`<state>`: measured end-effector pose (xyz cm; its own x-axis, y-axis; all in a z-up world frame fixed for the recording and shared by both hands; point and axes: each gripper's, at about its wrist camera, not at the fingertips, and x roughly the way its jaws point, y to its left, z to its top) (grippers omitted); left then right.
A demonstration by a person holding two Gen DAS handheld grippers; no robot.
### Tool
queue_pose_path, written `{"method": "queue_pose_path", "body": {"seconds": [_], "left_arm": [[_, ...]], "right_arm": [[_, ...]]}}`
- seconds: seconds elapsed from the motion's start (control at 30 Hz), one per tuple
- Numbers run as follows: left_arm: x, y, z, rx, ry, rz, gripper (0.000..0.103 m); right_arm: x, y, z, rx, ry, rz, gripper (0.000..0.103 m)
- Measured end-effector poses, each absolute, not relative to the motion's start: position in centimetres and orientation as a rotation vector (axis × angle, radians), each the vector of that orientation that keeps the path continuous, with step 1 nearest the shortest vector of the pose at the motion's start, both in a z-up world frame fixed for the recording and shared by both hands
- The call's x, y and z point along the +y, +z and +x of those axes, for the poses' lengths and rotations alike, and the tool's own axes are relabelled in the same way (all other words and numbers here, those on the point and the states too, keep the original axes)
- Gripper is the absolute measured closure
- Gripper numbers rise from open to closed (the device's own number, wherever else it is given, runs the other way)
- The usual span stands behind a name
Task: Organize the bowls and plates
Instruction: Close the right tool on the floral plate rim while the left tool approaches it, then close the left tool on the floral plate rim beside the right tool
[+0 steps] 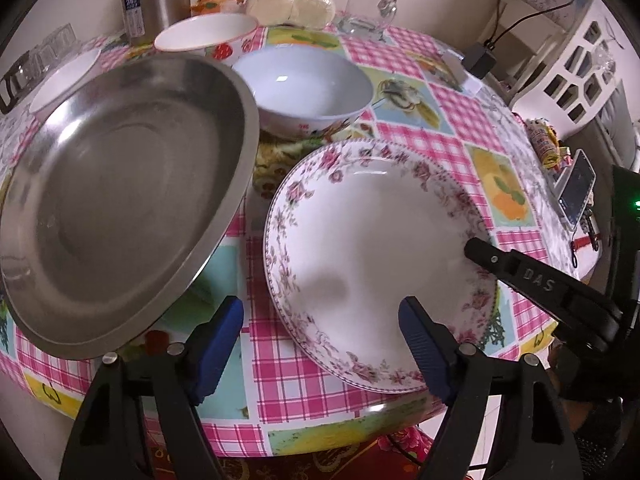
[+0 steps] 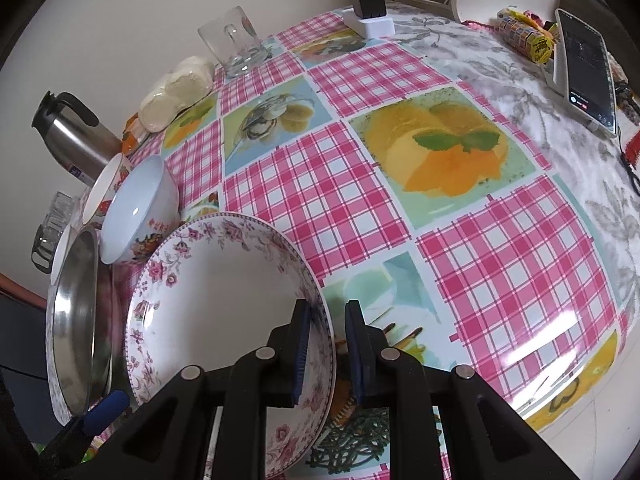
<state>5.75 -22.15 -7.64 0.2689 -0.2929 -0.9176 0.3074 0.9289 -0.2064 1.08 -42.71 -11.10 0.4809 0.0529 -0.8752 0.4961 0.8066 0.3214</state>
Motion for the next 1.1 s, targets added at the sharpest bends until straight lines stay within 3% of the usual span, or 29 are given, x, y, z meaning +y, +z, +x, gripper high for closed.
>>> {"method": "queue_pose_path", "body": {"seconds": [0.13, 0.47, 1.1], "left_arm": [[-22.2, -8.5, 6.2, 1.25, -0.412, -0.012, 0.029], [-21.7, -9.7, 7.2, 1.252, -0.426, -0.111, 0.052], [-20.7, -10.1, 8.4, 1.187, -0.445, -0.244, 0.052]], "right_arm": [[-42.6, -11.2, 1.1, 1.054, -0.284, 0.601, 0.084], [-42.3, -11.5, 1.6, 1.061, -0.266, 0.594, 0.084], [-44.0, -12.6, 1.1, 0.963, -0.224, 0.771, 0.084]]}}
